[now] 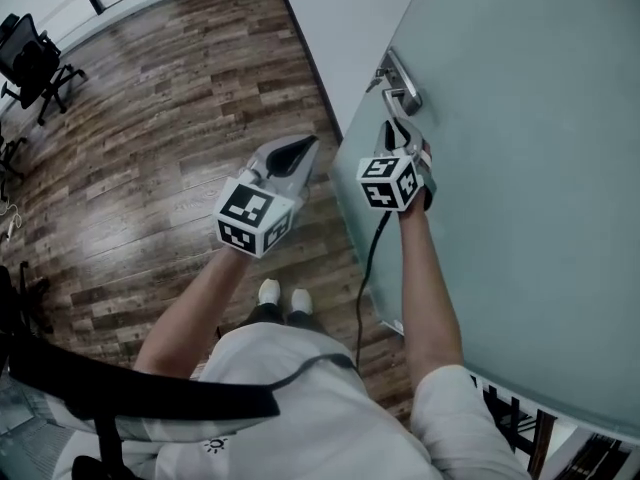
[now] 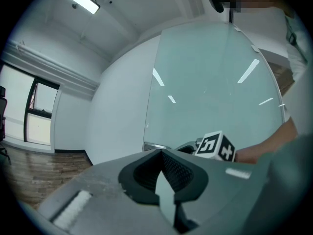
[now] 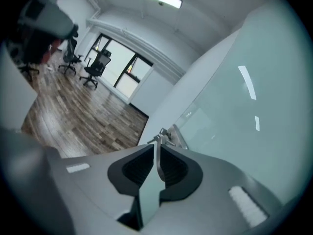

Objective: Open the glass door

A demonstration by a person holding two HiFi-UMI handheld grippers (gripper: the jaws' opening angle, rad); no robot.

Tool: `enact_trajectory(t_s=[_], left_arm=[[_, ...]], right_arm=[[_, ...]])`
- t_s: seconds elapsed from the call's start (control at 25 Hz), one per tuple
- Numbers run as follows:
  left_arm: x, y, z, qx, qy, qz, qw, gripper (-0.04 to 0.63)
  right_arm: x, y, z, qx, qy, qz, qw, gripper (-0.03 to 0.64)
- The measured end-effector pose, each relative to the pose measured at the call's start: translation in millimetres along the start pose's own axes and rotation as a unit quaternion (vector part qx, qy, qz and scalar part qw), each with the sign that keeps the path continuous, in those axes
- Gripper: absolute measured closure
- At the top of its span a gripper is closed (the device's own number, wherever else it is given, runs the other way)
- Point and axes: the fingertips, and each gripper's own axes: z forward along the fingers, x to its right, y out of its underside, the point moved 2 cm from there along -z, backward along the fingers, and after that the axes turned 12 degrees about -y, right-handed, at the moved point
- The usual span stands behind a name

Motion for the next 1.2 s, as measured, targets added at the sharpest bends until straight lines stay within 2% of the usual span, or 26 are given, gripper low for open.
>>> enact_trajectory(t_s=[0.04, 0.12, 0.28, 0.36, 0.44, 0.6, 0.76, 0.92, 1.2], left_arm=[[2.1, -1.8, -4.3, 0.002, 0.001, 0.001, 1.0000, 0.594], [3.6, -5.1, -13.5, 0.006, 0.000, 0.005, 1.0000, 0.594], [-0.7, -14.7, -36.0, 0.016, -0.006, 0.002, 0.9999, 0.594], [-1.7, -16.8, -49.1, 0.017, -0.007, -0.002, 0.9998, 0.594], [-2.9, -19.7, -64.1, 0.019, -0.010, -0.005, 0.9998, 0.594], [-6.1, -28.1, -93.9, 0.029, -0.021, -0.015, 0.9992, 0.594], [-8.4, -34.3, -122.7, 0.031, -0.026, -0.016, 0.9991, 0.594], [-6.0, -30.6, -138.7, 0.035, -0.037, -0.019, 0.9985, 0.594], [-9.4, -36.3, -155.7, 0.046, -0.049, -0.022, 0.9975, 0.594]], right_arm=[[-5.1, -8.7, -15.2, 0.027, -0.011, 0.021, 0.999, 0.581], [-18.0, -24.1, -45.1, 0.081, -0.045, 0.073, 0.993, 0.589], [-50.5, -46.5, -100.9, 0.159, -0.129, 0.166, 0.965, 0.604], [-64.0, -55.7, -125.6, 0.187, -0.156, 0.197, 0.950, 0.607], [-74.0, -64.7, -147.3, 0.207, -0.172, 0.217, 0.938, 0.607], [-89.6, -74.5, -180.2, 0.230, -0.183, 0.231, 0.928, 0.607], [-105.7, -81.8, -205.4, 0.255, -0.189, 0.262, 0.911, 0.607], [-109.4, -83.0, -217.1, 0.270, -0.177, 0.267, 0.908, 0.609], [-114.3, -89.6, -223.4, 0.266, -0.183, 0.255, 0.911, 0.609]])
